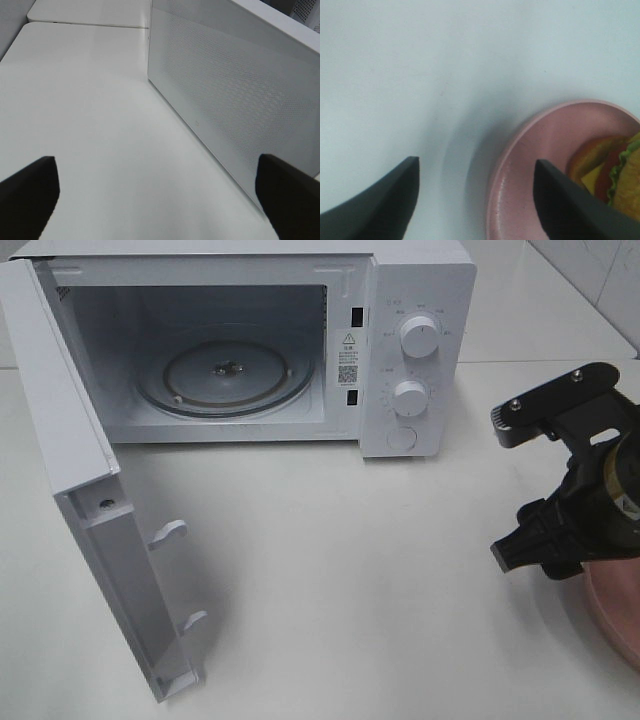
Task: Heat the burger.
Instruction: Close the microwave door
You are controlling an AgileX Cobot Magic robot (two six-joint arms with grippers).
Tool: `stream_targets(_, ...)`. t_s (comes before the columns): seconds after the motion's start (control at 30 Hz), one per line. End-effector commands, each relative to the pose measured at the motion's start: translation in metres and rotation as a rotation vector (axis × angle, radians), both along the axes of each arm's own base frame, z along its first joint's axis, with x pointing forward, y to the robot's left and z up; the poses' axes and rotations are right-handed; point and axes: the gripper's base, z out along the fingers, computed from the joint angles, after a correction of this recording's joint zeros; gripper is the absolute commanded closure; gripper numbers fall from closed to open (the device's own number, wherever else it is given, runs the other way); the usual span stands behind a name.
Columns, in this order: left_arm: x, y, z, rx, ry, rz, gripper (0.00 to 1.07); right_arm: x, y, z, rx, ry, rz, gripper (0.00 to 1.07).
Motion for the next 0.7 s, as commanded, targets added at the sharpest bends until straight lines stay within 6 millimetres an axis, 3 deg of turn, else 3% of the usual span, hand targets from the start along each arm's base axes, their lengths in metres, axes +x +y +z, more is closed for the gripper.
stream_targets(0.03, -0.002, 0.0, -0.001, 0.001, -0.011, 0.002, 0.07, -0.007, 0.0, 0.015, 0.055, -0.018, 0.072, 0.3)
stream_targets(0.1, -0.002, 0.0, -0.001, 0.001, -0.011, 0.002, 0.07, -0.014, -0.002, 0.023, 0.078, -0.011, 0.094, 0.26)
stream_targets(0.3, -0.002, 0.0, -0.001, 0.001, -0.011, 0.002, 0.07, -0.039, -0.007, 0.049, 0.189, -0.02, 0.191, 0.28)
stream_targets(0.7, -0.002, 0.0, -0.001, 0.001, -0.011, 0.002, 0.07, -0.072, -0.024, 0.069, 0.234, 0.012, 0.25, 0.31)
